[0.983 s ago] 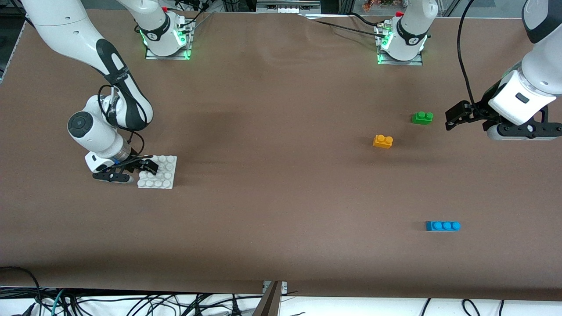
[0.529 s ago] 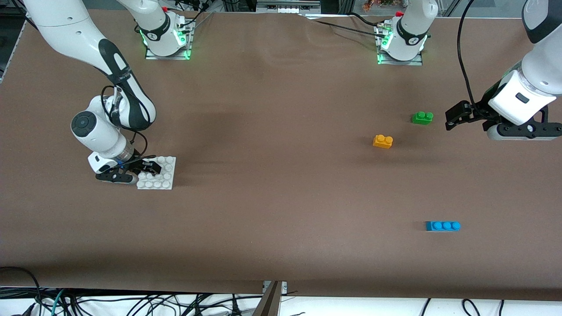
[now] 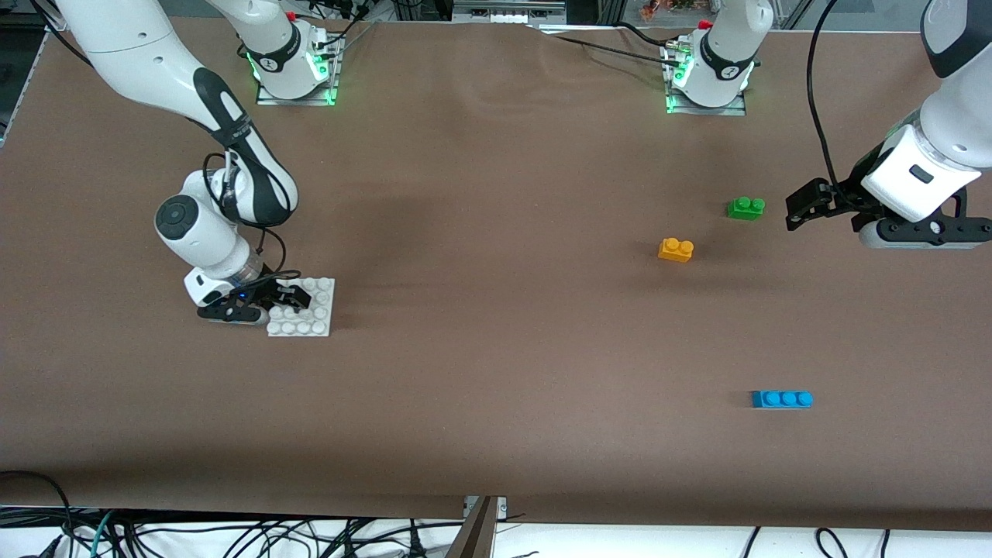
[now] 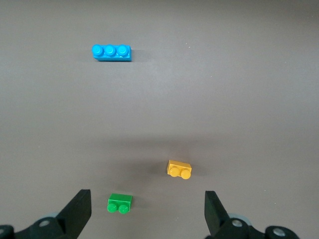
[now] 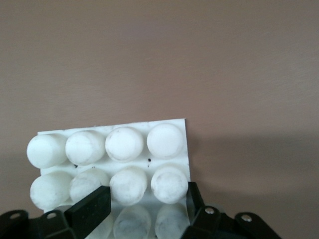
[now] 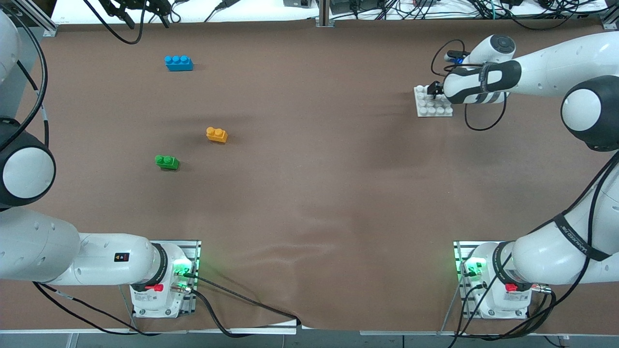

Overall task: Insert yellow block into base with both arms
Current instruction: 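Slide the white base plate with the right gripper toward the table's middle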

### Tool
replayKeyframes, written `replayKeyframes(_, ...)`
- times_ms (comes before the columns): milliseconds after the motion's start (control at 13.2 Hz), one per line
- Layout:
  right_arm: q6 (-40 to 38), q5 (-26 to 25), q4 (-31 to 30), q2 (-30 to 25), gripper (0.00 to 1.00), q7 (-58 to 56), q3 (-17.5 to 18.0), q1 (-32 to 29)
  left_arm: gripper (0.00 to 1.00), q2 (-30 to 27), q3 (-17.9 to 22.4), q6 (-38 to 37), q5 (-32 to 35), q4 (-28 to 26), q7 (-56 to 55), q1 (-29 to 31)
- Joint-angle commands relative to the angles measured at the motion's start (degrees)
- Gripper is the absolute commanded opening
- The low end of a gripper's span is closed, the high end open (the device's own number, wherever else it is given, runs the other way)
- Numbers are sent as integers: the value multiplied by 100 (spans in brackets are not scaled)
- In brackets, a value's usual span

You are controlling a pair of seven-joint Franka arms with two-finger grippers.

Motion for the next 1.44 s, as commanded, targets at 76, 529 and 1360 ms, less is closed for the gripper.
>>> replayKeyframes(76, 325, 102, 18, 156, 70, 719, 108, 508, 100, 78, -27, -114, 15, 201, 62, 32)
replayKeyframes(529, 388, 101, 501, 447, 70, 1844, 99, 1474, 100, 78, -27, -122, 15, 201, 62, 32)
replayKeyframes(1360, 449, 75, 1301, 912, 70, 2899, 11, 2925, 100, 78, -27, -122, 15, 201, 62, 32)
